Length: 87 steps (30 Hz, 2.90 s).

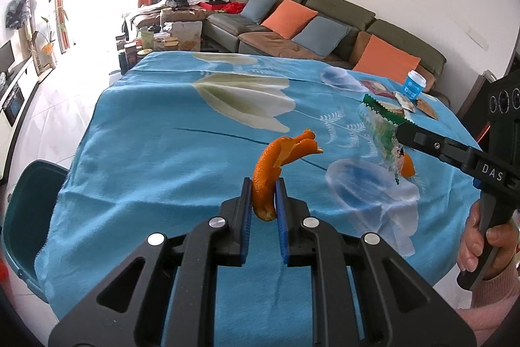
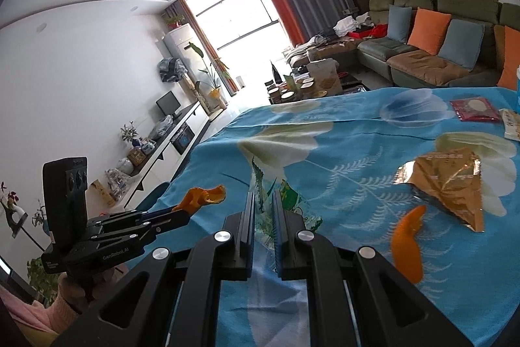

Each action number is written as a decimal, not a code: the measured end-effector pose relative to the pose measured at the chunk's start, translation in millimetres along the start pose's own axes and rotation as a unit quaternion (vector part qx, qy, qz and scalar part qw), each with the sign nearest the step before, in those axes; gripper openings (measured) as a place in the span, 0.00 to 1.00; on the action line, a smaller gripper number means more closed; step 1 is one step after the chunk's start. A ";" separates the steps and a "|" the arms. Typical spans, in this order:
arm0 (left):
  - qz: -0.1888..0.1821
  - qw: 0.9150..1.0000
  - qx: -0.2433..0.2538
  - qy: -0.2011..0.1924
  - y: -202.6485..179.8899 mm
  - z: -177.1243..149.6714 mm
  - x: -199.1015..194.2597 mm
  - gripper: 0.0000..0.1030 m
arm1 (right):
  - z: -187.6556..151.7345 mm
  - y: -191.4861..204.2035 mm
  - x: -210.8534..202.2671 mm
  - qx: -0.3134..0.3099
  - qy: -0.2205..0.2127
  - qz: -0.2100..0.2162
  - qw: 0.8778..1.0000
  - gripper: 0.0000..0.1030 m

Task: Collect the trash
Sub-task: 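Lift the orange peel with the left tool while the right tool lifts the plastic bag, then carry the peel and the bag over the teal bin and open both tools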

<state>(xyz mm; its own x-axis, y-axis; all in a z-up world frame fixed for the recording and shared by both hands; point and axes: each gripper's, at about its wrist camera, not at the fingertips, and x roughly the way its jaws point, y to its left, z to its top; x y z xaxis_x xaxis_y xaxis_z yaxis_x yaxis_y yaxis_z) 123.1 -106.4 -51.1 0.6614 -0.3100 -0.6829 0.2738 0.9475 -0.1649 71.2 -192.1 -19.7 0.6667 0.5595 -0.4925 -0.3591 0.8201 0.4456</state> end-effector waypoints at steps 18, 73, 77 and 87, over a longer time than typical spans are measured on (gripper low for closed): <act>0.021 1.000 -0.019 -0.013 19.8 -5.8 -15.5 0.14 | 2.3 23.2 18.2 -0.016 0.016 0.030 0.999 0.09; 0.092 0.990 -0.096 -0.043 95.2 -24.5 -58.9 0.14 | 11.3 99.0 87.2 -0.071 0.070 0.122 0.988 0.09; 0.100 0.989 -0.103 -0.045 102.3 -26.8 -63.6 0.14 | 11.5 109.4 97.3 -0.077 0.081 0.134 0.985 0.09; 0.133 0.981 -0.130 -0.054 131.6 -32.7 -77.5 0.14 | 20.2 138.0 126.6 -0.098 0.106 0.169 0.975 0.09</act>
<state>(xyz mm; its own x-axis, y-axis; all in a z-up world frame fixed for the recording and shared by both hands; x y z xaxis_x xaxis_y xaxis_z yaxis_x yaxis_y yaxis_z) 85.0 44.8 -43.1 0.7589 -0.0422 -0.6498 -0.0966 0.9796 -0.1764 119.3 -10.6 -5.5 0.3462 0.7964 -0.4959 -0.6665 0.5808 0.4675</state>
